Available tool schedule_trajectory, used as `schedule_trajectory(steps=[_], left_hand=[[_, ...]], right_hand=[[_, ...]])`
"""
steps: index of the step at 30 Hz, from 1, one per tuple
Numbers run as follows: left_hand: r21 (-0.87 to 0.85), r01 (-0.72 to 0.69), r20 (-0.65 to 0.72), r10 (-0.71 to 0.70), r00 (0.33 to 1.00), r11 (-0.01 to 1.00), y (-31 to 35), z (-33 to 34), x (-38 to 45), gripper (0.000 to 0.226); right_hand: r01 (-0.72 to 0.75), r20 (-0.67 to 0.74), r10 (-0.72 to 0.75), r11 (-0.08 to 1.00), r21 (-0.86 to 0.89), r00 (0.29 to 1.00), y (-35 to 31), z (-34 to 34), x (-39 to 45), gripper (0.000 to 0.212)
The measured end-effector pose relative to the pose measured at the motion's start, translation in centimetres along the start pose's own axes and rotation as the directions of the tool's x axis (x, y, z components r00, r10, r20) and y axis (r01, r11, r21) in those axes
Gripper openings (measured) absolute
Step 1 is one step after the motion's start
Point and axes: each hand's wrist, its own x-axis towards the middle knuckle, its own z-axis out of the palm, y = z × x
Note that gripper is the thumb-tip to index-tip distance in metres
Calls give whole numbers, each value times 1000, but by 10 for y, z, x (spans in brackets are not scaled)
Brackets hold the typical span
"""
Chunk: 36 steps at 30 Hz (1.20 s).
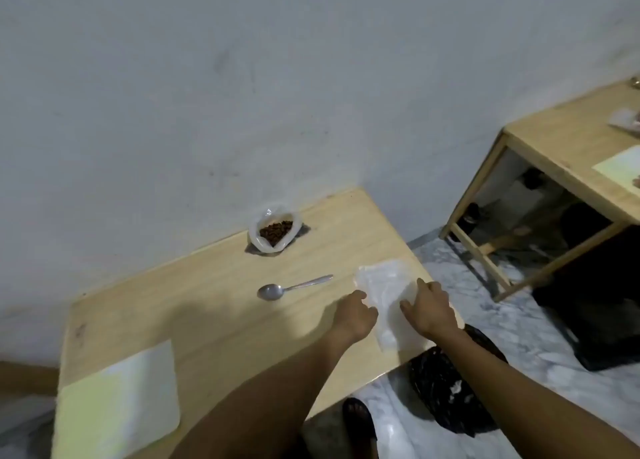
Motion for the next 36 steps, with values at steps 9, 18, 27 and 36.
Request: schedule_trajectory(steps=[9, 18, 27, 36], left_hand=[[-60, 54, 22, -53, 998, 997, 8, 19, 2, 56], [-395, -130, -349, -18, 937, 910, 12, -26, -3, 8], [-860, -247, -343, -148, 927, 446, 21, -149, -40, 20], [-846, -387, -397, 51, 916, 368, 0, -208, -85, 15]], right_hand=[[-60, -10, 62, 992, 109, 998, 12, 10, -3, 59], [270, -202, -179, 589, 762, 963, -32, -23, -18, 18], [617, -304, -591, 445, 649, 747, -142, -44, -36, 33], [577, -181, -712, 364, 731, 678, -213, -50, -66, 29]])
